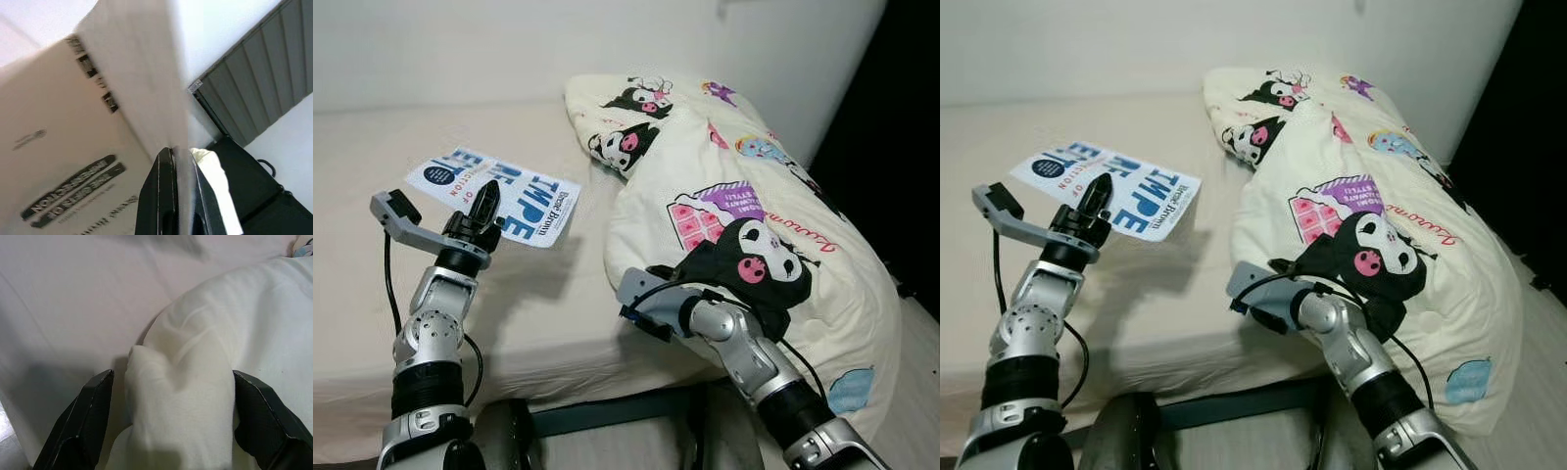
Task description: Clean up the room
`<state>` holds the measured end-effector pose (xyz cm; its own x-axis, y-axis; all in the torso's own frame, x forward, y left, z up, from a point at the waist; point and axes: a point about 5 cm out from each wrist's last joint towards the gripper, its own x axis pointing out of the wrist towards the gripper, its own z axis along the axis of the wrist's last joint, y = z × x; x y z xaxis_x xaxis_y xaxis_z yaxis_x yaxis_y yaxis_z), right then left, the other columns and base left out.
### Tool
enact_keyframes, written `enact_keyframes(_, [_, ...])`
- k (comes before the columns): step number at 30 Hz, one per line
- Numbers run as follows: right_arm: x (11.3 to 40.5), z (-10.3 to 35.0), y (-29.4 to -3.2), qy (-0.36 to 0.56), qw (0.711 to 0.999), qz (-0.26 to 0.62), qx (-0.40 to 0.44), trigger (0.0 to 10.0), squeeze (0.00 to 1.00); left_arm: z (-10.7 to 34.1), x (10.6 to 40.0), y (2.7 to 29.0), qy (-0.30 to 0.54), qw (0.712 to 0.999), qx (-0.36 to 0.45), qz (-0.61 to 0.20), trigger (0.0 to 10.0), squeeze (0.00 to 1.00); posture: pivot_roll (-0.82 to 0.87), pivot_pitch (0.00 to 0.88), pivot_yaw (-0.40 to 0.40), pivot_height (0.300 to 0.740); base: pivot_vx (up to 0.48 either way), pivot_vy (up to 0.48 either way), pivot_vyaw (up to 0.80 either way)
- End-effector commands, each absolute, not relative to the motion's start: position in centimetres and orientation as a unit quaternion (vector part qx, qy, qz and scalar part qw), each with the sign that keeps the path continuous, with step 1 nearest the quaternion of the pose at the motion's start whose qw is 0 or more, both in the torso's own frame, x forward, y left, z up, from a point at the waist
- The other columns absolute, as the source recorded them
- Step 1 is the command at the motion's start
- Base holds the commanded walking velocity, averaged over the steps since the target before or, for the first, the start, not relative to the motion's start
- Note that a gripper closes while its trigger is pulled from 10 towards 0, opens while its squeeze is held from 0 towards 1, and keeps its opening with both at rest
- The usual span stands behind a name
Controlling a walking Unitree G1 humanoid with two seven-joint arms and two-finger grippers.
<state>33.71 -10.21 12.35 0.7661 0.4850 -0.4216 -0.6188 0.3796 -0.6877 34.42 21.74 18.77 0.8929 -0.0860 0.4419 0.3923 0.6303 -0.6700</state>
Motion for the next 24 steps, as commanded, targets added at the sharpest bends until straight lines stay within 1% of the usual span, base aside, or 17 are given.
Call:
enact_keyframes(1, [33.5, 11.9, -10.1, 0.080, 0.822, 0.336, -0.453, 10.0, 0.00, 18.9, 34.2, 22.3, -0.198, 0.886, -0.399, -0.127, 0.0, 0.00, 0.11, 0.110, -0.010, 0.470, 0.000, 0.000, 0.00])
enact_keyframes(2, [33.5, 11.6, -10.4, 0.081, 0.822, 0.327, -0.459, 7.7, 0.00, 18.7, 34.2, 22.3, -0.194, 0.887, -0.401, -0.126, 4.6, 0.00, 0.11, 0.110, -0.011, 0.470, 0.000, 0.000, 0.00])
enact_keyframes(5, [33.7, 11.4, -10.8, 0.080, 0.821, 0.313, -0.470, 7.7, 0.00, 18.4, 34.0, 22.2, -0.187, 0.888, -0.401, -0.126, 4.6, 0.00, 0.11, 0.111, -0.012, 0.470, 0.000, 0.000, 0.00])
enact_keyframes(6, [33.8, 11.3, -11.4, 0.077, 0.823, 0.293, -0.480, 0.0, 0.00, 18.1, 33.9, 22.2, -0.179, 0.889, -0.400, -0.129, 10.0, 0.00, 0.11, 0.114, -0.012, 0.470, 0.000, 0.000, 0.00])
enact_keyframes(7, [33.8, 11.3, -11.4, 0.077, 0.823, 0.293, -0.480, 0.0, 0.00, 18.1, 33.9, 22.2, -0.179, 0.889, -0.400, -0.129, 10.0, 0.00, 0.11, 0.114, -0.012, 0.470, 0.000, 0.000, 0.00])
enact_keyframes(9, [34.1, 11.5, -12.6, 0.073, 0.825, 0.262, -0.496, 0.0, 0.00, 17.6, 33.5, 22.2, -0.169, 0.893, -0.393, -0.138, 10.0, 0.00, 0.11, 0.114, -0.015, 0.470, 0.000, 0.000, 0.00])
enact_keyframes(12, [34.2, 11.7, -13.2, 0.074, 0.824, 0.249, -0.503, 0.0, 0.00, 17.5, 33.3, 22.2, -0.166, 0.895, -0.388, -0.143, 10.0, 0.00, 0.11, 0.115, -0.017, 0.470, 0.000, 0.000, 0.00])
enact_keyframes(20, [34.2, 12.0, -13.6, 0.072, 0.827, 0.241, -0.503, 0.0, 0.00, 17.5, 33.3, 22.2, -0.165, 0.898, -0.380, -0.148, 10.0, 0.00, 0.11, 0.114, -0.019, 0.470, 0.000, 0.000, 0.00])
enact_keyframes(21, [34.1, 12.2, -13.4, 0.063, 0.833, 0.250, -0.489, 0.0, 0.00, 17.6, 33.3, 22.1, -0.165, 0.899, -0.378, -0.150, 10.0, 0.00, 0.10, 0.108, -0.019, 0.470, 0.000, 0.000, 0.00])
enact_keyframes(22, [33.9, 12.5, -12.4, 0.048, 0.854, 0.275, -0.440, 0.0, 0.00, 17.6, 33.3, 21.9, -0.166, 0.899, -0.376, -0.152, 10.0, 0.00, 0.10, 0.108, -0.019, 0.470, 0.000, 0.000, 0.00])
enact_keyframes(23, [33.9, 12.5, -12.4, 0.048, 0.854, 0.275, -0.440, 0.0, 0.00, 17.6, 33.3, 21.9, -0.166, 0.899, -0.376, -0.152, 10.0, 0.00, 0.10, 0.108, -0.019, 0.470, 0.000, 0.000, 0.00])
enact_keyframes(24, [33.4, 13.0, -10.9, 0.031, 0.873, 0.317, -0.370, 0.0, 0.00, 17.7, 33.4, 21.7, -0.166, 0.899, -0.374, -0.155, 10.0, 0.00, 0.10, 0.104, -0.018, 0.470, 0.000, 0.000, 0.00])
